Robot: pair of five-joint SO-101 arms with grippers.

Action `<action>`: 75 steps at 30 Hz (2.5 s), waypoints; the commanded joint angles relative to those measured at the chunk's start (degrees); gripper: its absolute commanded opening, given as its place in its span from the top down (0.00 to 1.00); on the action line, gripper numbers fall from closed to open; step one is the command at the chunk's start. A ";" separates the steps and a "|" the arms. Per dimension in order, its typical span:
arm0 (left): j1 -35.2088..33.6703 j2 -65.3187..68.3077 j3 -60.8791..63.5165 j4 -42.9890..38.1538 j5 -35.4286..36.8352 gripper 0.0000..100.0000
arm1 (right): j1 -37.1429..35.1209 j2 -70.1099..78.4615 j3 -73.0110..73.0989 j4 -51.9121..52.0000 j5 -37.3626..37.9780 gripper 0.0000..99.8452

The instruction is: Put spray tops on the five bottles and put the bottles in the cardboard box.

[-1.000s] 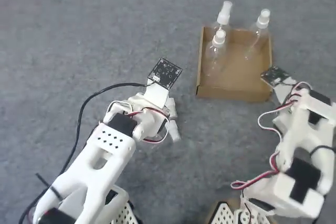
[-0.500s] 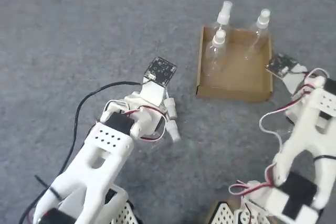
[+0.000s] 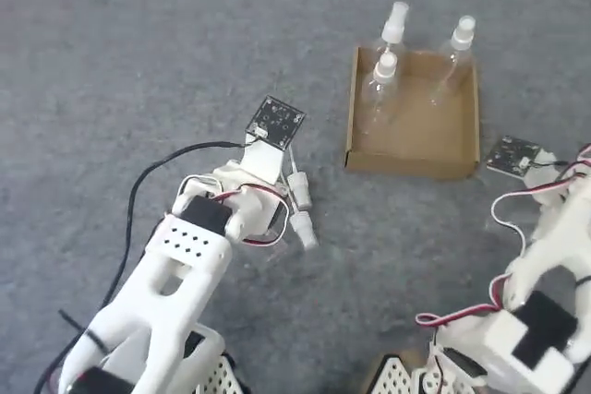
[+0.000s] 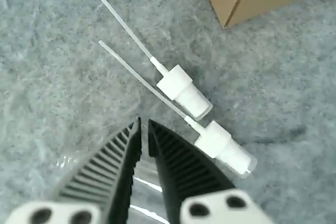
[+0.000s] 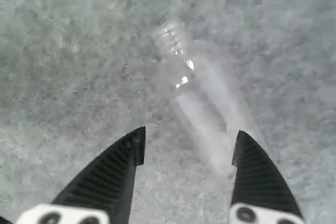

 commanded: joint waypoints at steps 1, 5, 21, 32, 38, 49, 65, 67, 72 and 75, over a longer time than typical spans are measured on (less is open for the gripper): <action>-0.18 0.00 -0.40 -1.41 0.18 0.99 | -1.54 1.54 -2.81 -2.77 -1.23 0.78; -0.26 0.00 -0.40 -1.41 0.18 0.99 | -1.89 5.76 -2.99 -3.21 -1.23 0.78; -0.35 0.18 -1.36 -0.79 0.26 0.99 | 2.68 15.08 -2.73 -13.23 -16.88 0.99; 1.49 23.91 -29.76 16.18 -2.90 0.98 | 3.38 14.90 -2.55 -13.32 -33.58 0.99; 1.76 41.85 -42.51 16.44 -4.66 0.87 | 3.47 14.99 -2.64 -13.41 -34.55 0.99; -1.85 59.25 -61.14 13.36 -5.10 0.87 | 3.47 15.16 -2.64 -13.41 -34.11 0.99; -11.60 55.65 -59.30 18.99 -10.55 0.89 | 3.38 14.90 -2.64 -13.41 -34.11 0.99; -10.81 51.96 -57.27 19.25 -10.55 0.91 | 3.38 14.90 -2.64 -13.41 -34.11 0.99; -8.00 40.79 -51.65 19.25 -12.84 0.91 | 3.38 15.16 -2.64 -13.41 -34.02 0.99; -5.98 37.54 -48.31 22.15 -22.68 0.91 | 3.38 15.08 -2.64 -13.41 -33.93 0.99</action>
